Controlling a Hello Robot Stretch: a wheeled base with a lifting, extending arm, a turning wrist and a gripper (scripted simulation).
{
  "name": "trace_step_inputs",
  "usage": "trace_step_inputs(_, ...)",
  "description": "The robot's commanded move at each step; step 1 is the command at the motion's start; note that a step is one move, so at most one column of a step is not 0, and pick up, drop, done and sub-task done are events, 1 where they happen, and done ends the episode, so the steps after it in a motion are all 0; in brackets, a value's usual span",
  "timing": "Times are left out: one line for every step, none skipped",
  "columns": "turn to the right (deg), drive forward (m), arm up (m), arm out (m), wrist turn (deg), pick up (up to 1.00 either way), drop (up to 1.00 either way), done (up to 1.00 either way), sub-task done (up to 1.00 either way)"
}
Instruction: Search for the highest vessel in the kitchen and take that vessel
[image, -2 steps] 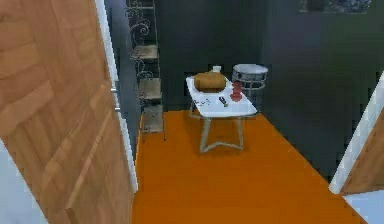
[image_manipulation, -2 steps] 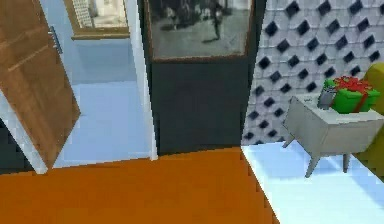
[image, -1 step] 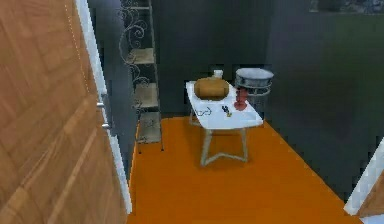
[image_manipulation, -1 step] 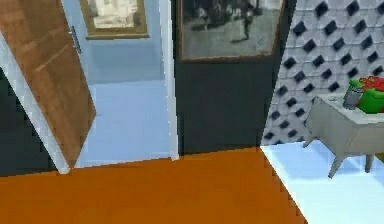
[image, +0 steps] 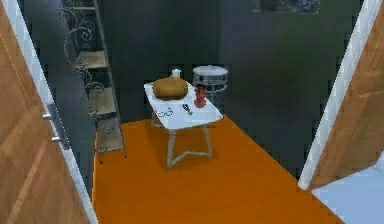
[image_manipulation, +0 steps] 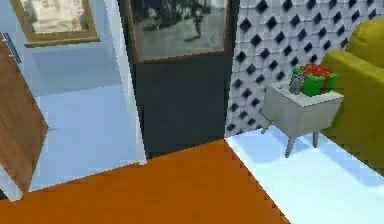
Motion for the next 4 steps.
trace_step_inputs(0.0, 0.85, 0.0, 0.0, 0.0, 0.0, 0.0, 0.0, 0.0)
trace_step_inputs(-45.0, 0.0, 0.0, 0.0, 0.0, 0.0, 0.0, 0.0, 0.0)
trace_step_inputs(-36.0, 0.0, 0.0, 0.0, 0.0, 0.0, 0.0, 0.0, 0.0)
trace_step_inputs(45.0, 0.0, 0.0, 0.0, 0.0, 0.0, 0.0, 0.0, 0.0)
